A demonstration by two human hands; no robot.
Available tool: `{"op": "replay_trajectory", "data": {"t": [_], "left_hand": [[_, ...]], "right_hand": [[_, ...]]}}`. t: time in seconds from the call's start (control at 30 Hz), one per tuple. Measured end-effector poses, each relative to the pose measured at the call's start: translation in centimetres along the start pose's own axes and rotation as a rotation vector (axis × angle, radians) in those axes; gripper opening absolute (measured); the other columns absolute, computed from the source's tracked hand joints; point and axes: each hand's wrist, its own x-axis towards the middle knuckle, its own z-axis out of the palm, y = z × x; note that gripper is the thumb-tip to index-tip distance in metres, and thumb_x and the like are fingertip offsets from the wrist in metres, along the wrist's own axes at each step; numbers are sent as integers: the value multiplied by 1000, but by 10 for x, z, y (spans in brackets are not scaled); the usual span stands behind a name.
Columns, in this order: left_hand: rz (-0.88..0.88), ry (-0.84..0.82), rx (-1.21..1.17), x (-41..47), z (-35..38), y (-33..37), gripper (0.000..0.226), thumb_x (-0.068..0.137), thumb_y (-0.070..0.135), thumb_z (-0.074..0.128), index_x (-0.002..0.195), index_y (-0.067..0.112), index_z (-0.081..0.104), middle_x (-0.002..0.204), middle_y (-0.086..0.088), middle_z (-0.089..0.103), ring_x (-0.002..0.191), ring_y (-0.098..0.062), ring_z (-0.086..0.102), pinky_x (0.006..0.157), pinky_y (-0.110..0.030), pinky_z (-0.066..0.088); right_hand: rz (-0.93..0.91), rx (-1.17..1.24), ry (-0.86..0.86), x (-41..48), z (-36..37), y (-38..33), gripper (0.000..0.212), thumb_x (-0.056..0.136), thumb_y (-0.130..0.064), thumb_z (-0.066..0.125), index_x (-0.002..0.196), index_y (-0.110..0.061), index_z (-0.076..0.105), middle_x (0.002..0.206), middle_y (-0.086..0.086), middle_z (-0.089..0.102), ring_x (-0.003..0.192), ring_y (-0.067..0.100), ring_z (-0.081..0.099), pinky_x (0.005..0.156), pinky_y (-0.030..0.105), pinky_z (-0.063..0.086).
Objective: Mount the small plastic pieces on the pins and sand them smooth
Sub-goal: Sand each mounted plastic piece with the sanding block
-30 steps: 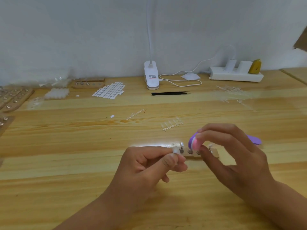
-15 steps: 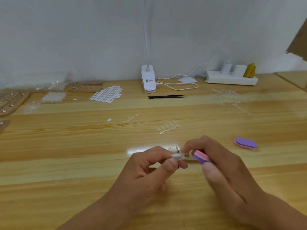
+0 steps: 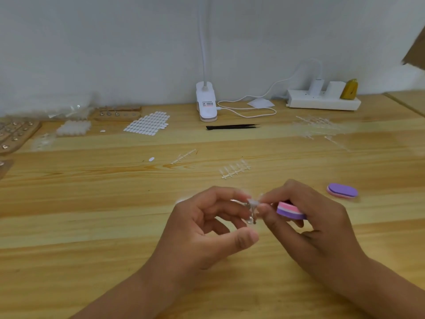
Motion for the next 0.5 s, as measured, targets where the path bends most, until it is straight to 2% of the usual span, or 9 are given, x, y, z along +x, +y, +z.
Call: {"op": "replay_trajectory", "data": {"t": [0.1,0.2,0.27,0.4,0.5], "left_hand": [[56,71,27,-1,2,2,35,64,24,84,98,27,75,83,-3,75,74,-14,70,66,-22,53],[77,110,14,-3,2,3,36,65,25,84,99,29,76,81,-2,75,72,-12,70,66,-20,53],[96,112,25,-3,1,4,35,66,26,84,100,28,77,84,-2,75,76,-13,70,66,-20,52],[102,97,43,-1,0,5,31,66,28,85,96,26,76,91,0,74,85,-18,68,68,-25,53],[108,90,23,-1,0,6,30,66,26,84,96,25,77,93,0,75,84,-17,69,68,-23,53]], "right_hand": [[22,62,12,1,1,-6,3,92,-22,62,93,-23,65,84,-32,52,74,-15,53,67,0,35],[52,110,20,2,1,-7,5,92,-25,62,94,-30,62,83,-34,53,71,-12,54,63,2,36],[45,101,21,2,1,-6,4,92,-24,62,92,-26,64,82,-32,53,71,-12,54,63,3,36],[0,30,11,0,3,-3,12,91,-18,63,89,-9,72,82,-21,53,72,-10,48,68,3,35],[-24,10,21,0,3,-2,12,90,-15,64,89,-6,73,81,-17,53,72,-7,47,69,4,35]]}}
